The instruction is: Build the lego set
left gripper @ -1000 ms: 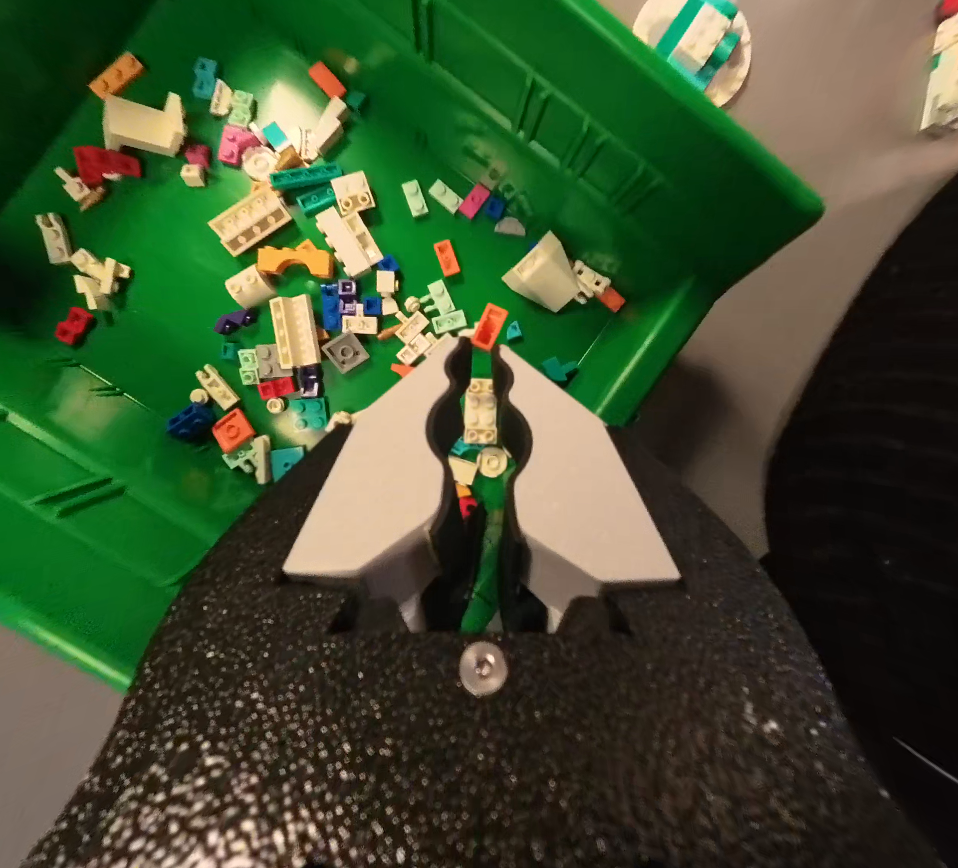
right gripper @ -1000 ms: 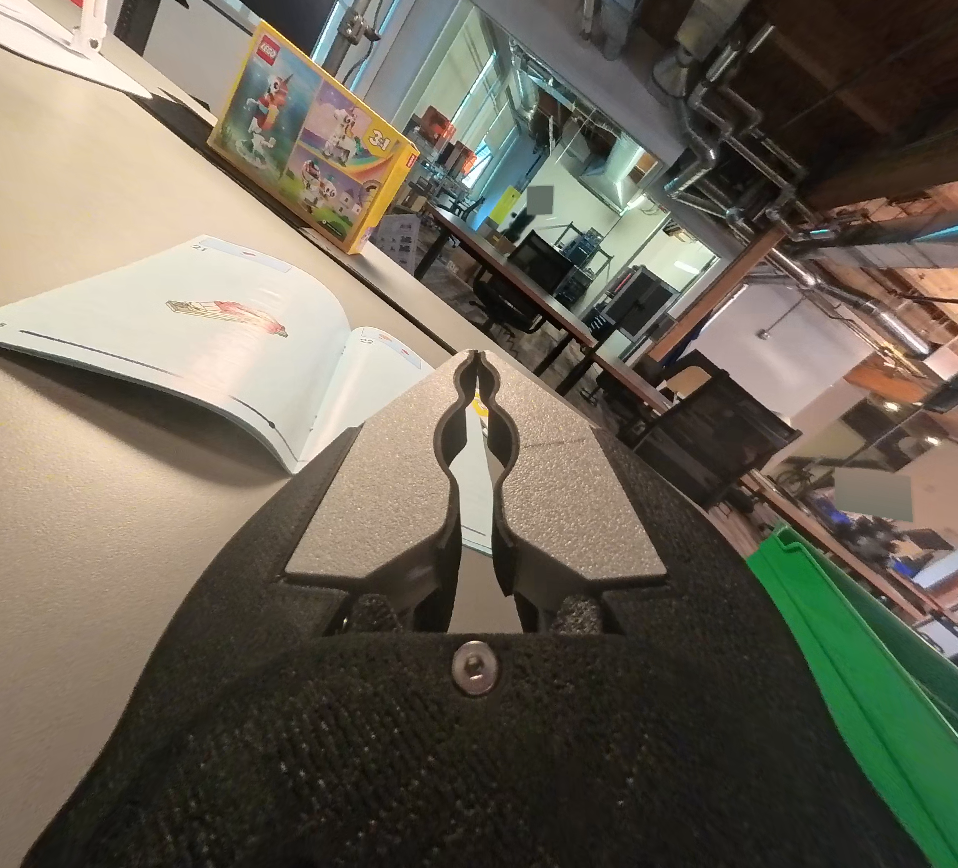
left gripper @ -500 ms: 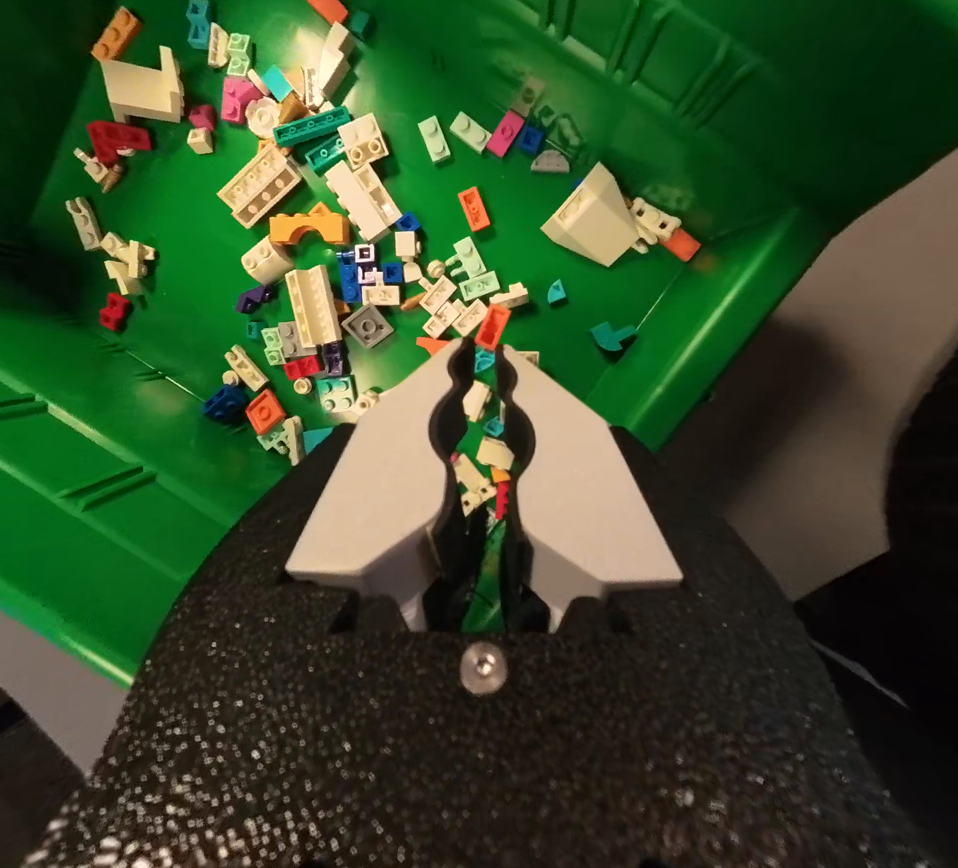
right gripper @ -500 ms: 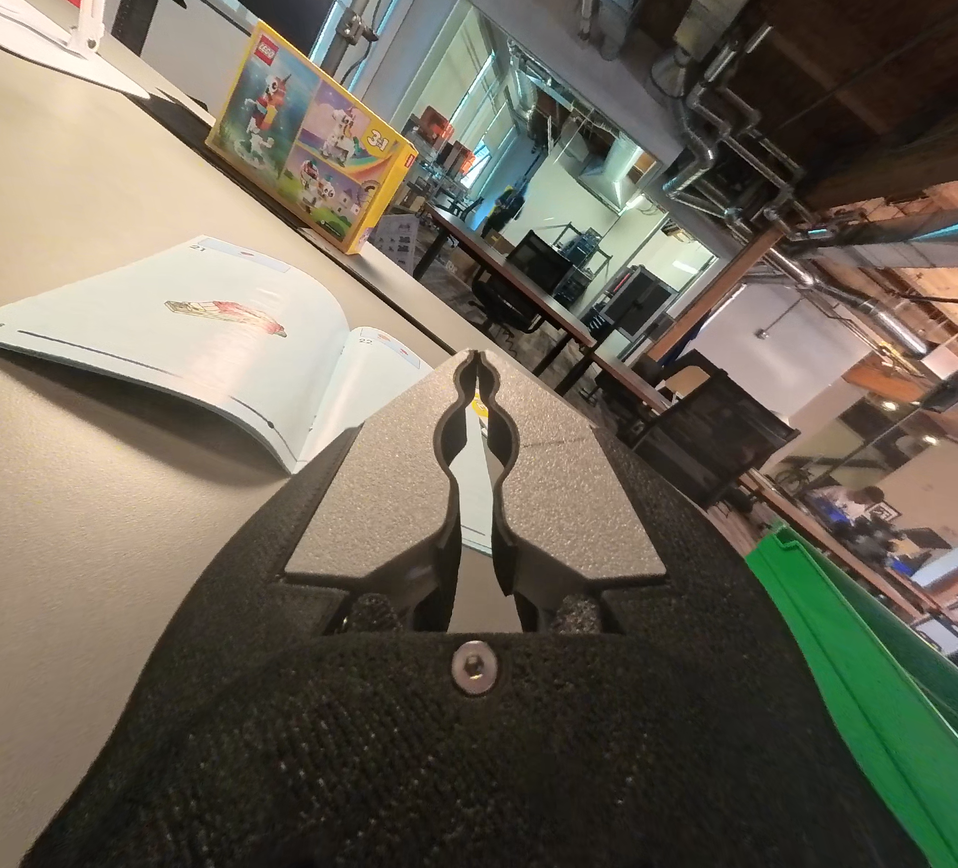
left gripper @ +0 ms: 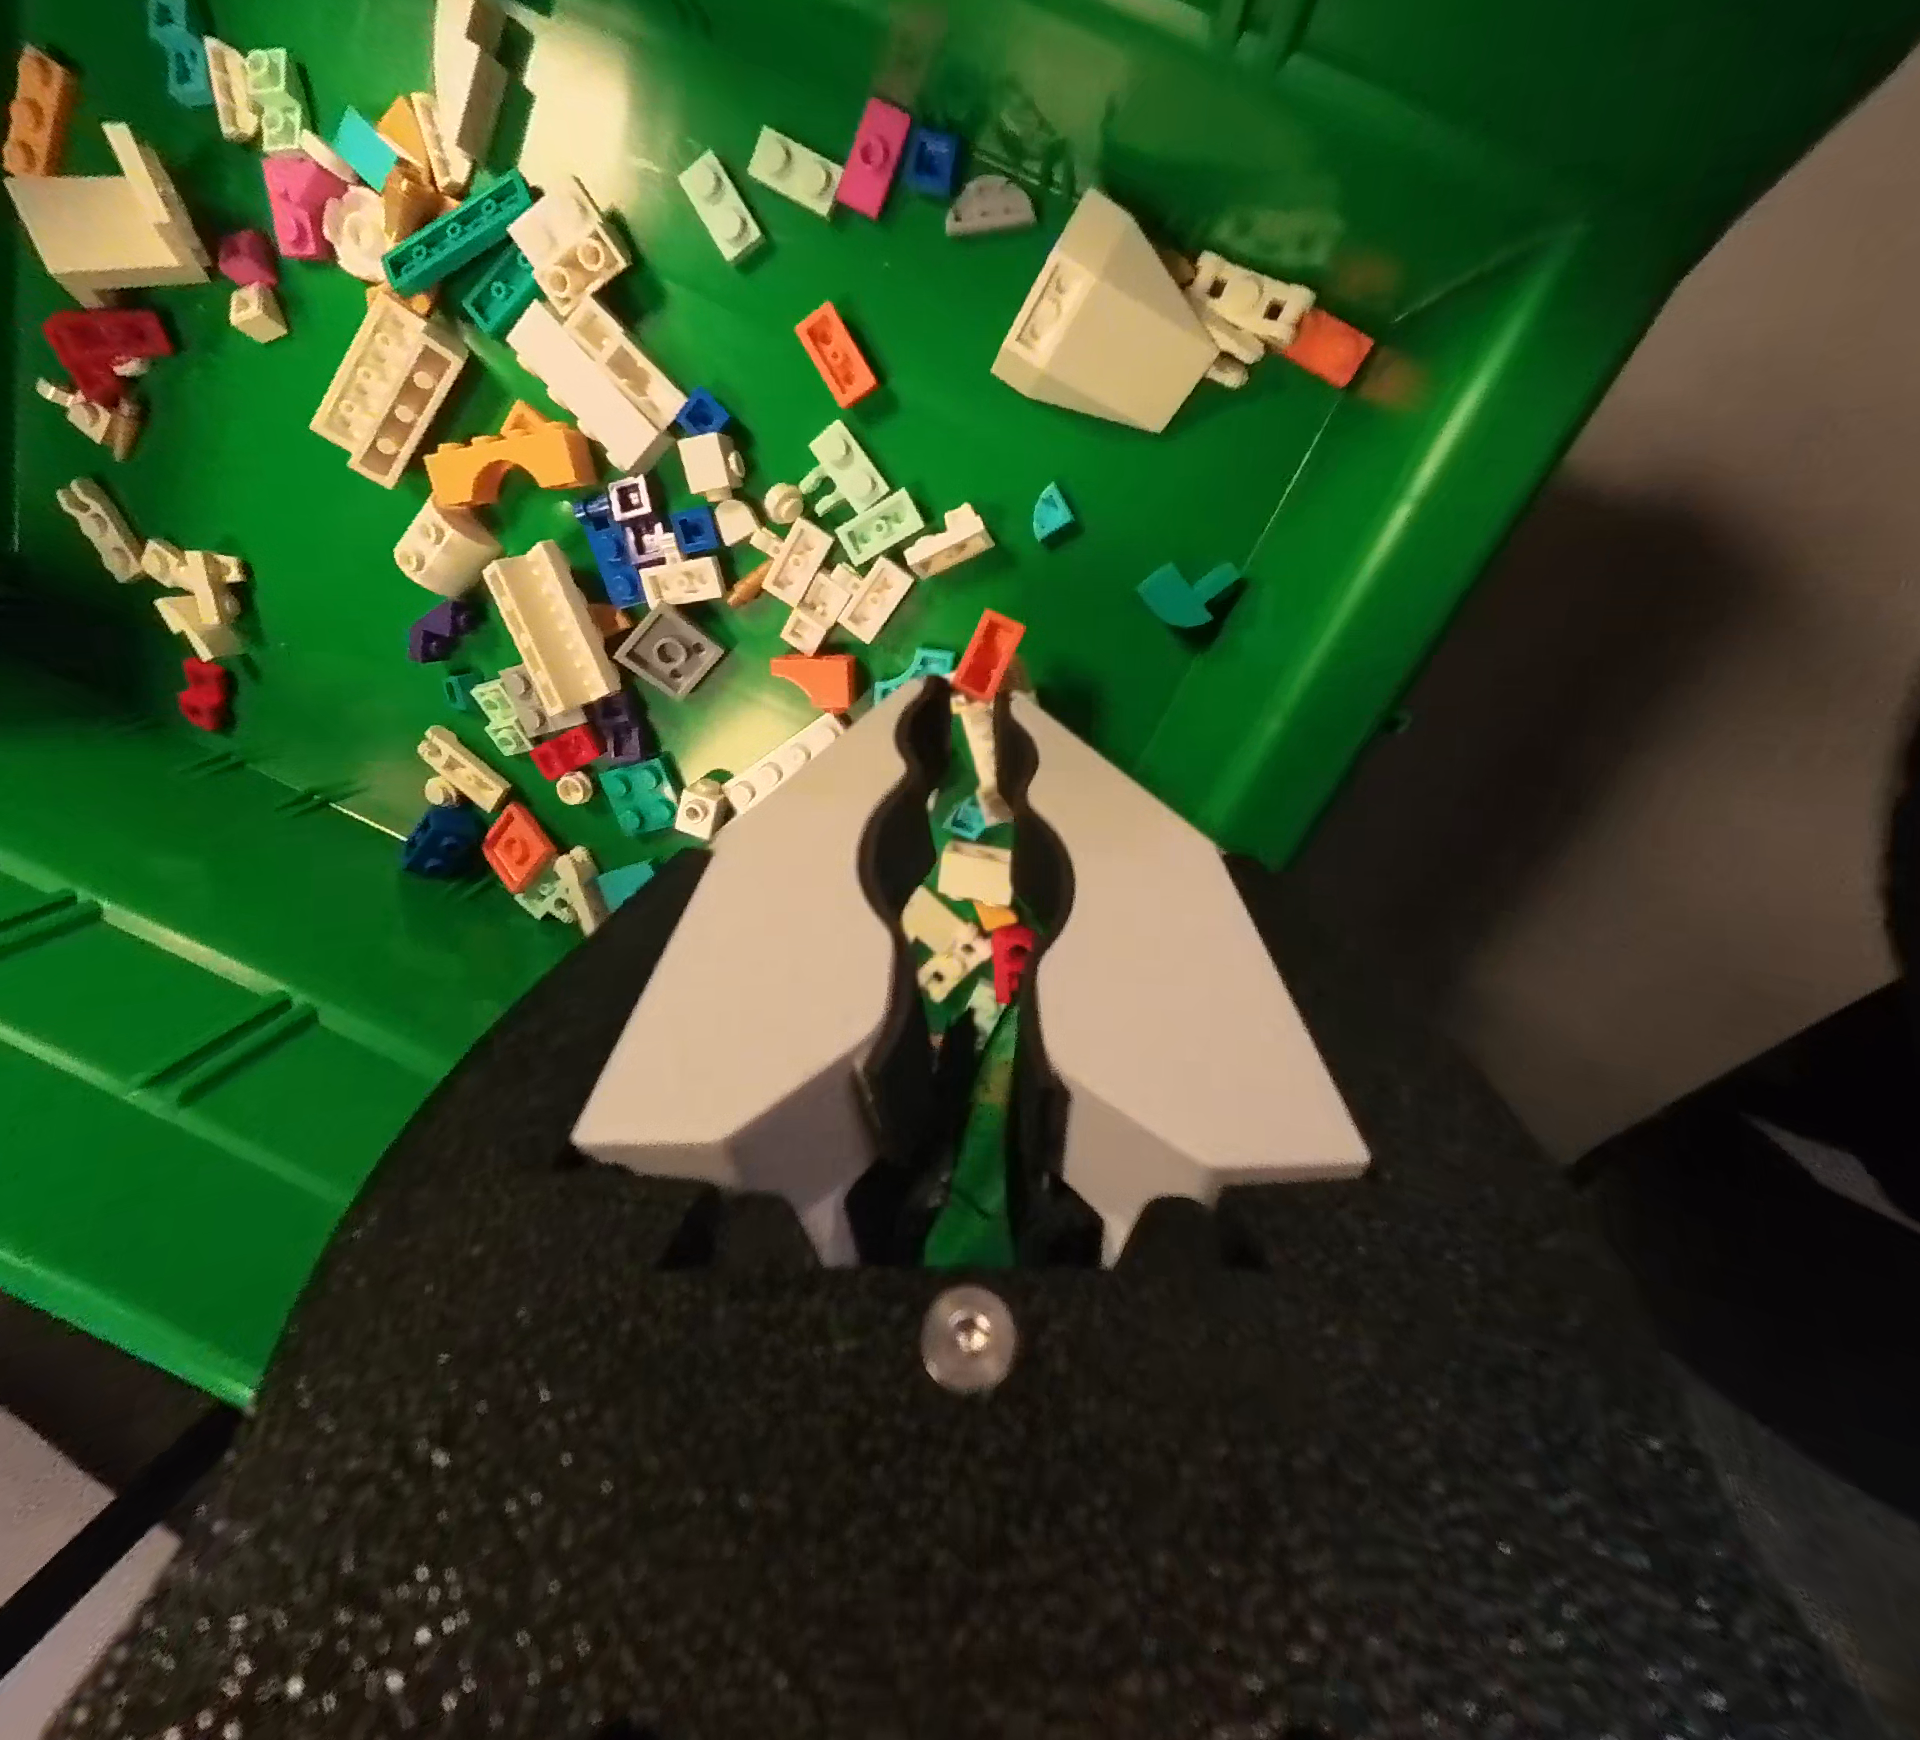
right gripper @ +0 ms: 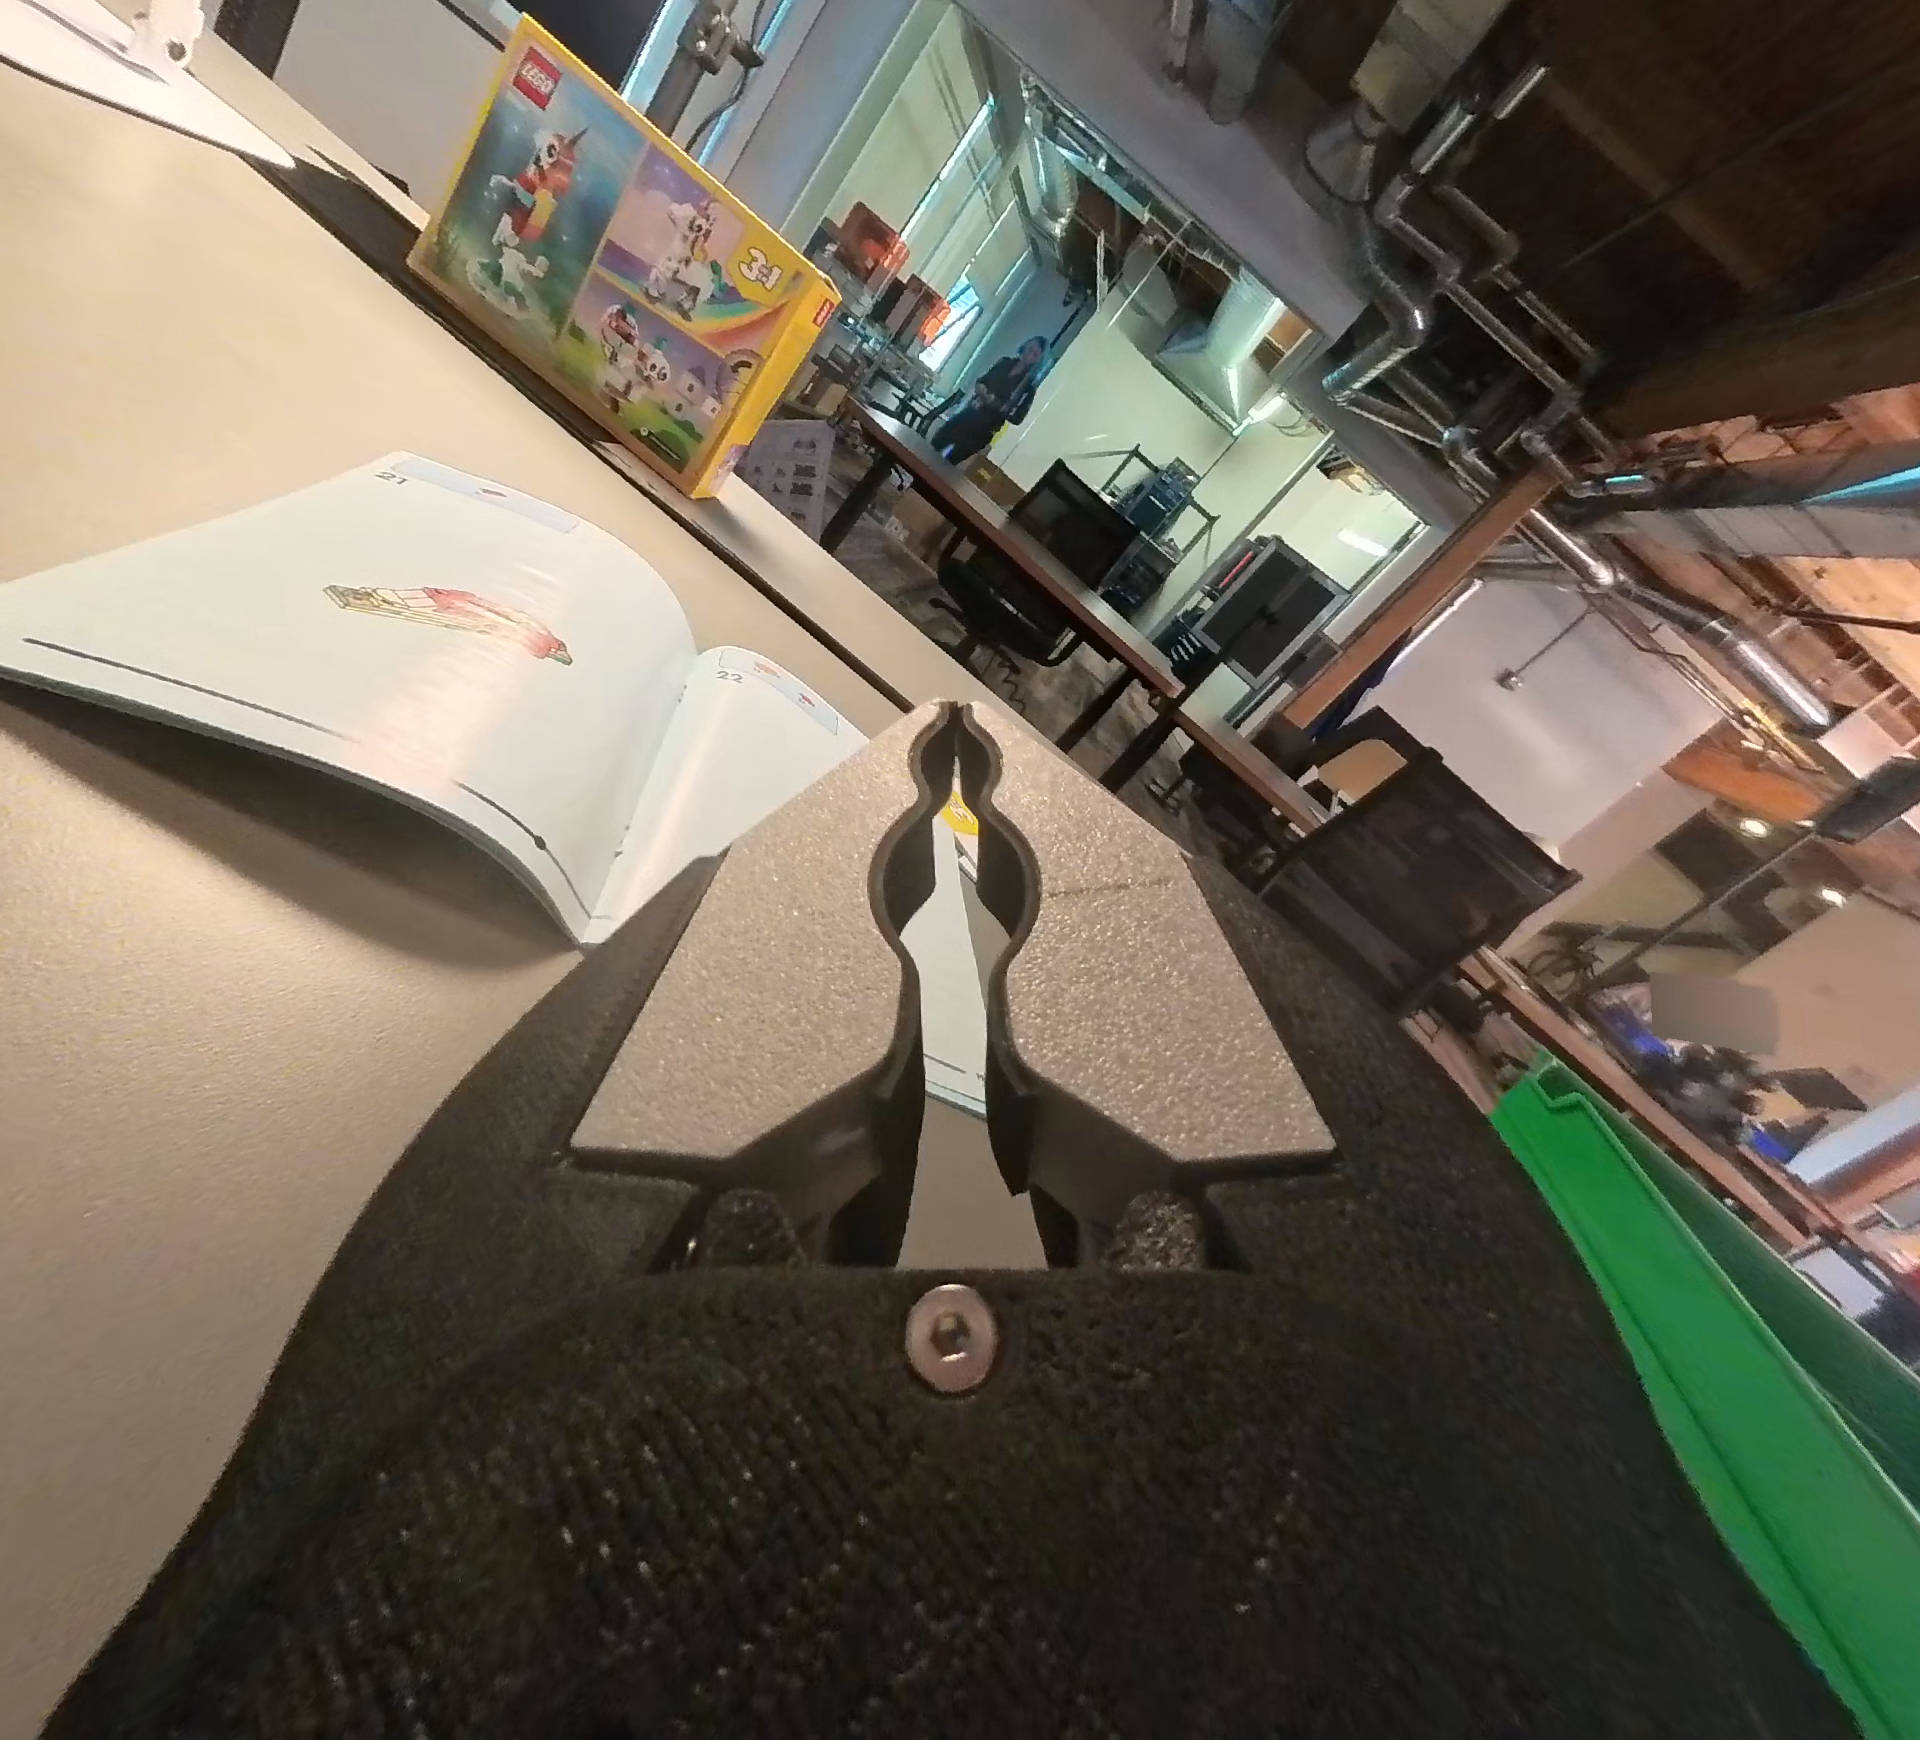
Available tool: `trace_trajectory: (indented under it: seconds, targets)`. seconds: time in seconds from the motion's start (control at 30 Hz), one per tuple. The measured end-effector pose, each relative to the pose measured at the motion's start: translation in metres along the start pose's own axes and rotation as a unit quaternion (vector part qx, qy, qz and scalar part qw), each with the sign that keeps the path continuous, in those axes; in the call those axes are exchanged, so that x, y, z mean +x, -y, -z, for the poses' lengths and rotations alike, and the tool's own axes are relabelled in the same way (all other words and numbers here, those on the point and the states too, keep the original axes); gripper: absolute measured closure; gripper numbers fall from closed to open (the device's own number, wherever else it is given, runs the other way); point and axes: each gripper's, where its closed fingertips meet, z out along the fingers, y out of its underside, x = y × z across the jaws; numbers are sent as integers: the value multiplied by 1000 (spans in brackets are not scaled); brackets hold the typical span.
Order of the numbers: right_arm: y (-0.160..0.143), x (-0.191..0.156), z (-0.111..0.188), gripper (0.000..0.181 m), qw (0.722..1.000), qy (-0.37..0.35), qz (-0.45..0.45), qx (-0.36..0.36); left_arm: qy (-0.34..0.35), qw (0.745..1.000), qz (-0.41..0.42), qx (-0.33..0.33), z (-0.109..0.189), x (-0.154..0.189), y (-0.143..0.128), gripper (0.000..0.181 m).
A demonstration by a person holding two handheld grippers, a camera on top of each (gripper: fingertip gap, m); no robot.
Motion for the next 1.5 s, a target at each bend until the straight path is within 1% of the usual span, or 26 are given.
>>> trace_trajectory:
  seconds: [0.13, 0.3, 0.4, 0.47, 0.53, 0.6, 0.67, 0.73, 0.8, 0.87, 0.93, 1.03, 1.17, 1.23, 1.3, 1.37, 1.4, 1.43, 1.5]
  targets:
    - [0, 1, 0, 181, 1000, -2, 2, -1, 0, 1000, 22, -2, 2, -3, -2, 174]
    - [-1, 1, 0, 181, 1000, -6, 12, -5, 2, 996, 84, 36, 12, -12, 4, 162]
    - [-2, 0, -1, 181, 1000, -9, 20, -8, 38, 989, 132, 48, 25, -27, 4, 161]
    - [-2, 1, 0, 181, 1000, -12, 22, -9, 66, 987, 130, 71, 40, -33, 9, 160]
    - [-1, 1, 0, 181, 1000, -13, 25, -8, 78, 984, 127, 93, 51, -35, 12, 158]
    - [-2, 0, 0, 181, 999, -14, 31, -10, 77, 982, 143, 92, 52, -39, 5, 158]
    - [-2, 0, 0, 181, 999, -14, 34, -12, 80, 981, 159, 76, 49, -44, -7, 154]
    - [-3, 0, 0, 181, 999, -16, 35, -14, 90, 980, 161, 74, 49, -47, -11, 153]
    - [-3, 1, 0, 181, 999, -18, 35, -16, 79, 978, 164, 97, 49, -44, -5, 154]
    - [-4, 0, -1, 181, 999, -16, 36, -18, 47, 975, 169, 134, 49, -34, 7, 155]
    - [-4, -1, -1, 181, 999, -13, 40, -19, 22, 971, 179, 160, 49, -29, 13, 155]
    - [-5, -2, -2, 181, 999, -14, 46, -23, 0, 966, 189, 178, 50, -28, 17, 155]
    - [-5, -3, -2, 181, 998, -13, 50, -25, 3, 968, 173, 182, 48, -29, 21, 155]
    - [-5, -3, -3, 181, 998, -13, 51, -25, 8, 972, 152, 182, 47, -32, 29, 154]
    - [-5, -3, -3, 181, 998, -13, 49, -24, 15, 979, 102, 176, 47, -38, 42, 153]
    - [-4, -2, -2, 181, 999, -13, 44, -21, 34, 987, 48, 149, 45, -53, 52, 153]
    - [-4, -2, -2, 181, 999, -14, 42, -20, 38, 989, 27, 140, 43, -61, 59, 157]
    - [-4, -1, -2, 181, 999, -14, 39, -19, 23, 990, 20, 137, 39, -67, 66, 164]
    - [-4, -1, -2, 181, 999, -13, 37, -19, -26, 992, 18, 120, 25, -76, 79, 157]
